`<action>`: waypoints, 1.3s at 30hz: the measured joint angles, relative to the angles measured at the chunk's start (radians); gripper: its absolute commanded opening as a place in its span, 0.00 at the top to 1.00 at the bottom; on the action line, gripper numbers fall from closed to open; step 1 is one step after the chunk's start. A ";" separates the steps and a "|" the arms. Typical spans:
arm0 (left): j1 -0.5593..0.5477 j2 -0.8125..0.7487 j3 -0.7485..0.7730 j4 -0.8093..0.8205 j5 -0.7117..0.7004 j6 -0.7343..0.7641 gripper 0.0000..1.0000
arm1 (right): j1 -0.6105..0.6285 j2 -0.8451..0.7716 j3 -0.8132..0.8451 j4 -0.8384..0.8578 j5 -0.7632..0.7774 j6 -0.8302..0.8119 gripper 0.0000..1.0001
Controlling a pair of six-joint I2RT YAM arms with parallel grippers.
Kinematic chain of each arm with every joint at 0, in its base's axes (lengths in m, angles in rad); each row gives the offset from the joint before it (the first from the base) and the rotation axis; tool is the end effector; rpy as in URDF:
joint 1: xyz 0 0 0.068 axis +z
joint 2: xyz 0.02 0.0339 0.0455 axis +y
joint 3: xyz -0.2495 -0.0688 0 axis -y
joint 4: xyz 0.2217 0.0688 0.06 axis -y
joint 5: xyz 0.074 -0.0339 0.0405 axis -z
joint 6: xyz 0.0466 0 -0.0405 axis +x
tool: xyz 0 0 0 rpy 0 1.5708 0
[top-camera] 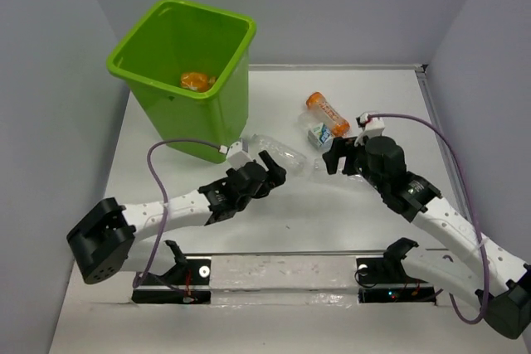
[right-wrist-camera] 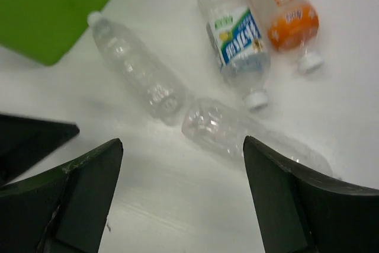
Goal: Put the plastic bottles in the bin
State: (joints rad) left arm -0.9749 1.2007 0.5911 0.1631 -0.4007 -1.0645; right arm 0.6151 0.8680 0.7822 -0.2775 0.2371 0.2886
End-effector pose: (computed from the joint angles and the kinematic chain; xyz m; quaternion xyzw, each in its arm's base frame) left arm 0.1561 -0.1978 0.2179 -0.1431 0.8236 -0.3568 0.4170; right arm 0.1666 0.1043 0.3023 -0.0666 0.8175 0.1586 0.5497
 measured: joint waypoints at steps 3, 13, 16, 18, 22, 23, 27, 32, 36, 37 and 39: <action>0.000 0.164 0.080 0.024 -0.080 -0.073 0.01 | -0.003 -0.042 -0.090 -0.052 -0.008 0.057 0.12; 0.046 0.520 0.366 0.006 -0.225 -0.154 0.01 | -0.007 -0.135 -0.193 -0.056 -0.112 0.160 0.14; 0.077 0.561 0.390 -0.004 -0.222 -0.156 0.01 | -0.007 -0.148 -0.223 -0.054 -0.136 0.175 0.13; 0.103 0.609 0.421 -0.011 -0.212 -0.156 0.01 | -0.007 -0.154 -0.235 -0.054 -0.142 0.180 0.13; 0.124 0.660 0.447 -0.021 -0.218 -0.157 0.08 | -0.007 -0.171 -0.252 -0.055 -0.148 0.189 0.12; 0.124 0.665 0.452 -0.023 -0.217 -0.156 0.14 | -0.007 -0.172 -0.253 -0.055 -0.148 0.191 0.11; 0.123 0.682 0.462 -0.026 -0.217 -0.151 0.31 | -0.007 -0.158 -0.252 -0.054 -0.149 0.191 0.10; 0.117 0.673 0.438 -0.002 -0.212 -0.134 0.47 | -0.007 -0.106 -0.238 -0.059 -0.150 0.192 0.08; 0.075 0.564 0.322 0.003 -0.217 -0.081 0.48 | -0.007 -0.066 -0.194 -0.079 -0.083 0.201 0.07; 0.056 0.531 0.295 -0.001 -0.221 -0.066 0.48 | -0.007 -0.053 -0.181 -0.085 -0.056 0.214 0.07; 0.021 0.472 0.257 -0.011 -0.227 -0.037 0.48 | -0.009 -0.039 -0.168 -0.089 -0.010 0.251 0.08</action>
State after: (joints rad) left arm -0.9543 1.6722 0.8486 0.1524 -0.6277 -1.1019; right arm 0.6064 0.8288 0.6140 -0.3668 0.2272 0.5392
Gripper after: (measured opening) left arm 0.616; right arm 0.934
